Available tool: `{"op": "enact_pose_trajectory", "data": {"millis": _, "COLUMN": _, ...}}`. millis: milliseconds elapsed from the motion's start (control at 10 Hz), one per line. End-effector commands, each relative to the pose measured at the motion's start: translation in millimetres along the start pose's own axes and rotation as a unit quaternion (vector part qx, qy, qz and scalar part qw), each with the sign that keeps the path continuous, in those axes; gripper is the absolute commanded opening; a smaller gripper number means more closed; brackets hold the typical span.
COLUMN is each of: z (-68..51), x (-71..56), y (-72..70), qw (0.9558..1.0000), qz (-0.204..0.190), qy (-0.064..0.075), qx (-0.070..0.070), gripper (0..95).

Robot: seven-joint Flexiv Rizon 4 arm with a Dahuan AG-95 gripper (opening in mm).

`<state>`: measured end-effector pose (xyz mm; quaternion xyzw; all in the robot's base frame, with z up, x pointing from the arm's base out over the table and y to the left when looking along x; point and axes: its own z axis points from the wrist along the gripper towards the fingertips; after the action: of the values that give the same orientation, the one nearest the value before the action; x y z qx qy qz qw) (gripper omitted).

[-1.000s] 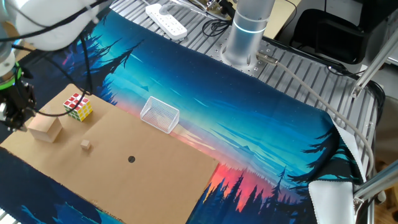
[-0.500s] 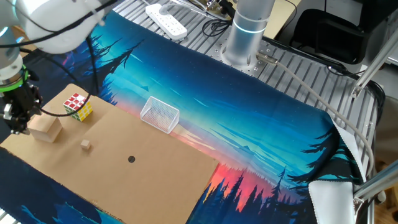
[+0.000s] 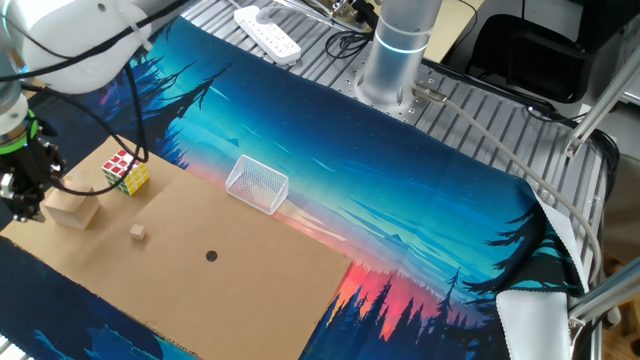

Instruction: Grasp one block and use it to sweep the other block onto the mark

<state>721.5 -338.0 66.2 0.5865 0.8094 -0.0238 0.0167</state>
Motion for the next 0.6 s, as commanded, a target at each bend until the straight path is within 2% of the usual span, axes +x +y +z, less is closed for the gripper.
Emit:
{"op": "enact_pose_trajectory", "data": {"millis": 100, "z": -1.8, "x": -0.2, "y": -3.1, "qw": 1.0, "qz": -0.007, "qy": 0.003, "qx": 0.003, "gripper": 76.0}}
{"op": "enact_pose_trajectory", "data": {"millis": 300, "z": 1.1, "x": 0.8, "y": -6.5, "qw": 0.9999, "qz": -0.01, "qy": 0.005, "qx": 0.002, "gripper": 76.0}}
{"op": "enact_pose_trajectory", "data": {"millis": 600, "z": 12.1, "x": 14.1, "y": -18.0, "qw": 1.0, "qz": -0.004, "qy": 0.004, "qx": -0.003, "gripper": 76.0}}
